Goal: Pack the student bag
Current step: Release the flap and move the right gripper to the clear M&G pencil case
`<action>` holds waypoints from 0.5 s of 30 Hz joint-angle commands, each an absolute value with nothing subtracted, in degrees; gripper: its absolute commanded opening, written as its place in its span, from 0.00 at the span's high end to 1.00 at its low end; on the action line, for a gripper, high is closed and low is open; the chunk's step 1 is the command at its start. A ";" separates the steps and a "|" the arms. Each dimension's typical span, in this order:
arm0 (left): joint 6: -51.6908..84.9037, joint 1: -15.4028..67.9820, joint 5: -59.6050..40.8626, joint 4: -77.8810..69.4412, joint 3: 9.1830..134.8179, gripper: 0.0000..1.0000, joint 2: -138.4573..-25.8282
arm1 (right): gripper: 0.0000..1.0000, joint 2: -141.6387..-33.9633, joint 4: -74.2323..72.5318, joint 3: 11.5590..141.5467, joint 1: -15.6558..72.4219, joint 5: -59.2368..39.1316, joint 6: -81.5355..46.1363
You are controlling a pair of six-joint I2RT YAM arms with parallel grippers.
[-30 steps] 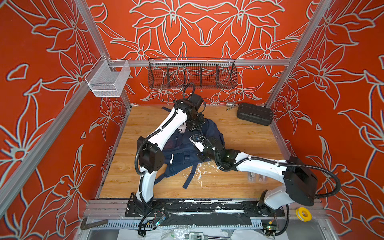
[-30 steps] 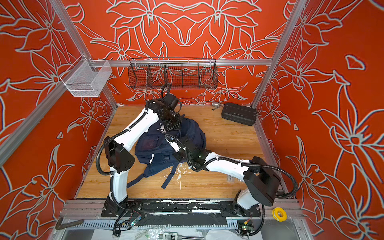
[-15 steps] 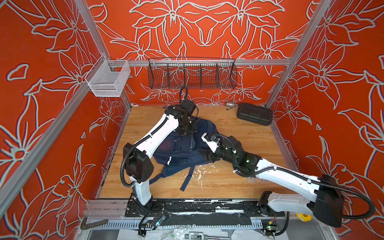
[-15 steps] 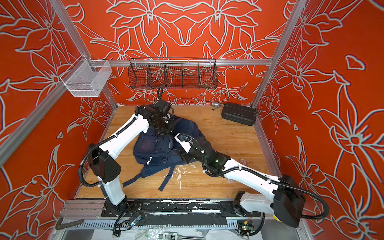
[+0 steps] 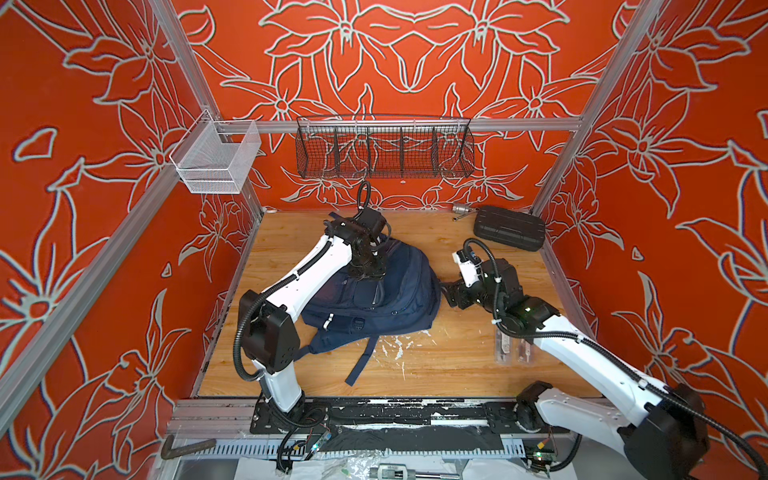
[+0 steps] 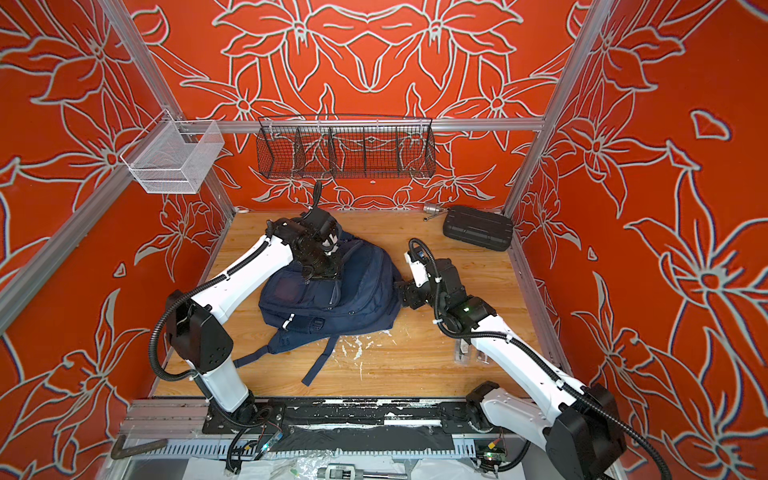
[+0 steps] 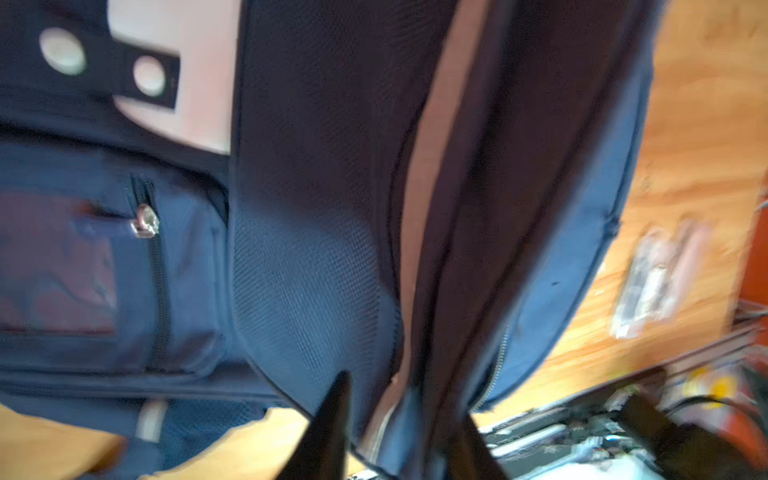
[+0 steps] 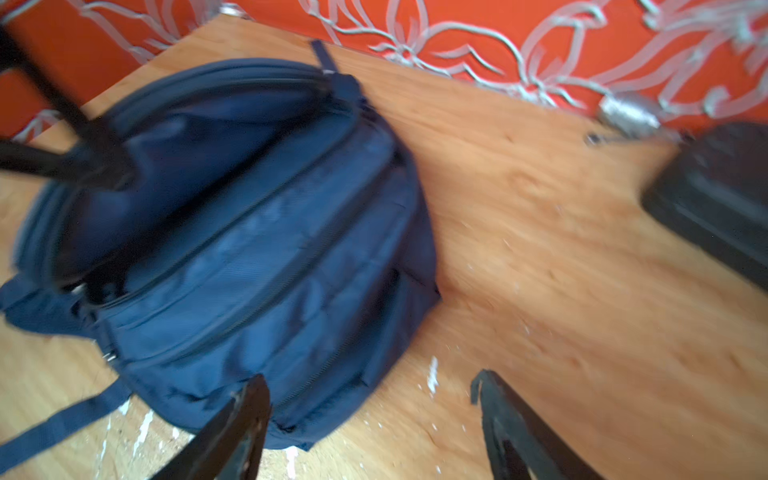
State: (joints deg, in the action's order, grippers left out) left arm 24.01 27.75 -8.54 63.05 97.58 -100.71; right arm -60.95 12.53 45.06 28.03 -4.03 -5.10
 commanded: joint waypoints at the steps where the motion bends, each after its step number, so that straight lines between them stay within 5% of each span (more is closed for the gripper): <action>1: 22.37 29.77 -6.55 61.98 99.40 0.50 -97.50 | 0.17 -61.18 22.58 49.07 25.78 -1.36 -11.40; 8: 20.29 35.32 -3.24 60.36 105.09 0.36 -96.82 | 0.03 -61.43 37.70 53.69 22.10 2.64 -21.47; 15: 19.74 38.64 -2.14 56.49 108.23 0.29 -99.74 | 0.03 -64.13 46.47 51.96 17.85 2.55 -30.17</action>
State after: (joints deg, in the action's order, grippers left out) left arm 20.71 37.63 -3.79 58.37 106.10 -98.26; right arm -62.83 39.31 52.62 19.31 1.08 -23.29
